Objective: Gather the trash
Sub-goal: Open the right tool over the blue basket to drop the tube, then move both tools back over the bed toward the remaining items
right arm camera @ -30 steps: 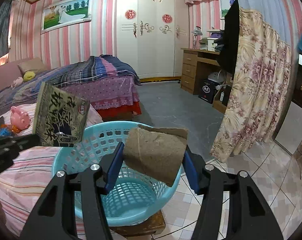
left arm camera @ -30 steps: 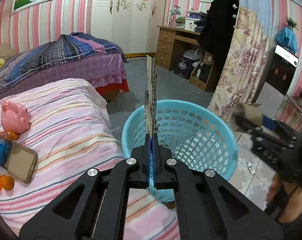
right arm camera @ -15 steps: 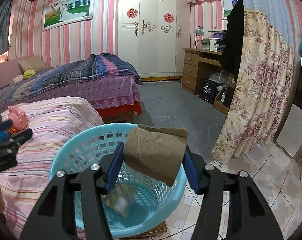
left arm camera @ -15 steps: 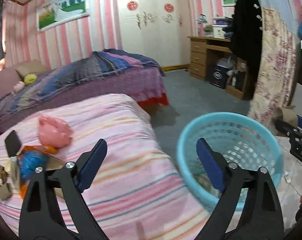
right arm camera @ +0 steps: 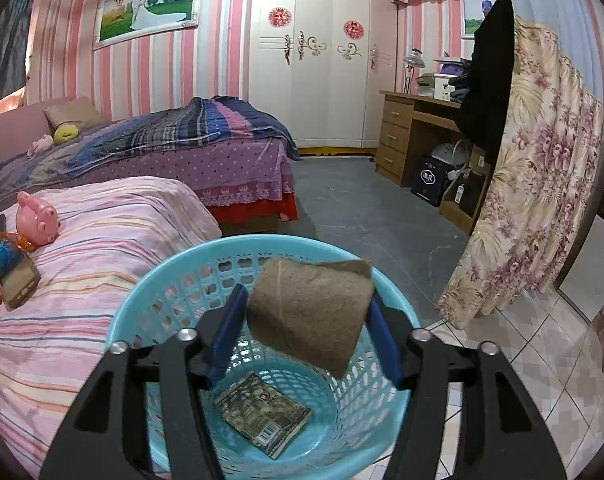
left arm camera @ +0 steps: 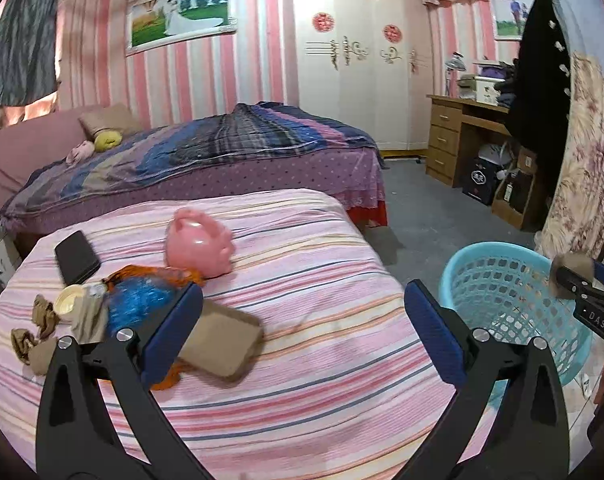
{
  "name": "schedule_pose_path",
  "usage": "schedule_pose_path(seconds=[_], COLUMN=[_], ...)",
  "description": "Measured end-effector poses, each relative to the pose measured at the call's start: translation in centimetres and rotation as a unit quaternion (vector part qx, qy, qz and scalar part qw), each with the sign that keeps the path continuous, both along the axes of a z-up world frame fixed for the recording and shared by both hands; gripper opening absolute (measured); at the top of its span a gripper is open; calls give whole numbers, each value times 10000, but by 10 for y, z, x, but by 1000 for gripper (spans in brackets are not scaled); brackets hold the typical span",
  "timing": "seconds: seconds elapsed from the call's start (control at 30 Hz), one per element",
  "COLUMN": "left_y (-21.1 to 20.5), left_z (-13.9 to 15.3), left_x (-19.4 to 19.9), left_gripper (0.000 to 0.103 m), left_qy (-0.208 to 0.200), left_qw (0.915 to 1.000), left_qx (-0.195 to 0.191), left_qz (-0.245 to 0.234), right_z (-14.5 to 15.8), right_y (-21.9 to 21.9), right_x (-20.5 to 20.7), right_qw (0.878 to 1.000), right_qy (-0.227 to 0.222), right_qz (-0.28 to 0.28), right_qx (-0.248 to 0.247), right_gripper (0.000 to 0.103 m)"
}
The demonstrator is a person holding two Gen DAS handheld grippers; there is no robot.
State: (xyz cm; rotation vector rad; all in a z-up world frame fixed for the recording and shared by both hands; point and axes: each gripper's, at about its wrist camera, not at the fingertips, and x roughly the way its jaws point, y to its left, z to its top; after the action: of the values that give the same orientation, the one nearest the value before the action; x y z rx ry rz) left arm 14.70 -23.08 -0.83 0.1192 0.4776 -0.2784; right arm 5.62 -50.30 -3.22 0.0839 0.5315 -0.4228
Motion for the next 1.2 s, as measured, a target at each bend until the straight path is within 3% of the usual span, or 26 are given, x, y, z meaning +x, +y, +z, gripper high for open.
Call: schedule_pose_path(seconds=[0.07, 0.33, 0.43, 0.9, 1.2], left_y=[12, 62, 78, 184, 253], left_z=[2, 9, 10, 8, -16], left_x=[-1, -7, -11, -22, -20], left_gripper=[97, 98, 98, 98, 98], left_qy=[-21, -39, -63, -44, 199], left_qw=[10000, 9989, 9982, 9900, 9809], left_qx=[7, -159, -121, -105, -178], left_qz=[92, 443, 578, 1409, 1925], right_z=[4, 12, 16, 28, 17], right_y=[5, 24, 36, 132, 195], right_x=[-1, -4, -4, 18, 35], right_qw=[10000, 9998, 9997, 9945, 9882], right_qy=[-62, -152, -186, -303, -171], right_qz=[-23, 57, 147, 1002, 1523], right_qx=[-73, 77, 32, 37, -70], right_gripper=[80, 81, 90, 90, 90])
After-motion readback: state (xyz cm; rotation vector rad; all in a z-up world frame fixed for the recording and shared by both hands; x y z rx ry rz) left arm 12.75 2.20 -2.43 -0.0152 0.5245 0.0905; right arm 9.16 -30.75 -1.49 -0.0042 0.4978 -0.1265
